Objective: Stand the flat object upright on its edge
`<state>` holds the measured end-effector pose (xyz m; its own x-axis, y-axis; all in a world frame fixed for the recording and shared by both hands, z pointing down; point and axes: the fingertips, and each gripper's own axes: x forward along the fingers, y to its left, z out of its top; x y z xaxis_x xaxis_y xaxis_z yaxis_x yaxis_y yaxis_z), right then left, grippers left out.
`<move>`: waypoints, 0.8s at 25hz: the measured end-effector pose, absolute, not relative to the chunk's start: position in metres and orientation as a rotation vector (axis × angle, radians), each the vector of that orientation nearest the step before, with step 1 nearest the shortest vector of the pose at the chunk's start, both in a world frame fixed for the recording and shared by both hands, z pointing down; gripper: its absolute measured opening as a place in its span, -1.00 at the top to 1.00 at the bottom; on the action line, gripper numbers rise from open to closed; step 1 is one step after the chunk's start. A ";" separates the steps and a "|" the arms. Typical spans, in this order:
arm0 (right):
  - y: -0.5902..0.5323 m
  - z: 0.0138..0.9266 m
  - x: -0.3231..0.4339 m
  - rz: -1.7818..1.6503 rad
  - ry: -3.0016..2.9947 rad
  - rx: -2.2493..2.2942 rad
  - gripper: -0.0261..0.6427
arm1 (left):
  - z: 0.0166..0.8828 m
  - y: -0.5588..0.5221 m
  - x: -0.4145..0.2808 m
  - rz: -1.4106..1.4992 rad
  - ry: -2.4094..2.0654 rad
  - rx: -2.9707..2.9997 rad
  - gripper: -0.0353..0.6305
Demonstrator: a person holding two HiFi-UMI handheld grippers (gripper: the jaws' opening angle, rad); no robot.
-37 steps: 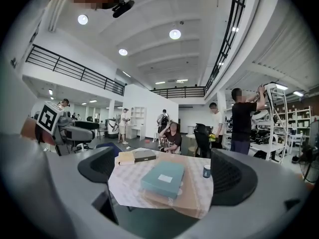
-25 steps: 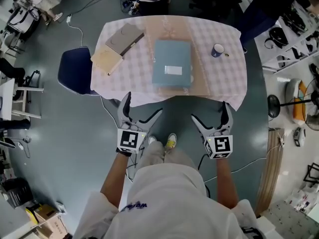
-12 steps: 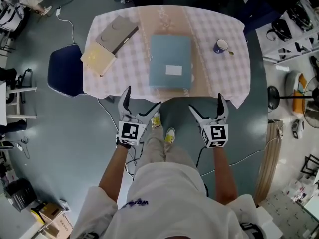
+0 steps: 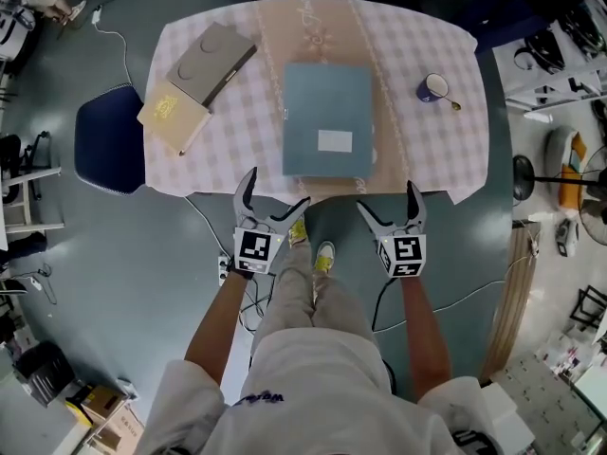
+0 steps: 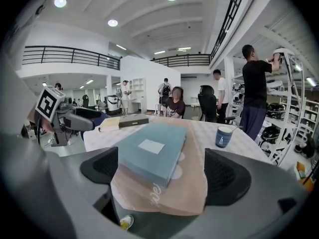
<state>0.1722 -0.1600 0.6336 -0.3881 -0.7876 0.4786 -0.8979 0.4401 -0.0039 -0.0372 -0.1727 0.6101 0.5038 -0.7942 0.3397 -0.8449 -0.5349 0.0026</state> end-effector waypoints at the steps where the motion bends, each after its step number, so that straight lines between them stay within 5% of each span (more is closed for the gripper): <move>1: -0.162 0.641 0.172 0.379 -2.280 1.423 -0.70 | 0.620 -0.175 -0.038 0.458 -1.409 2.565 -0.72; 20: -0.192 0.738 0.152 0.472 -2.227 1.327 -0.53 | 0.731 -0.210 -0.029 0.572 -1.261 2.523 -0.70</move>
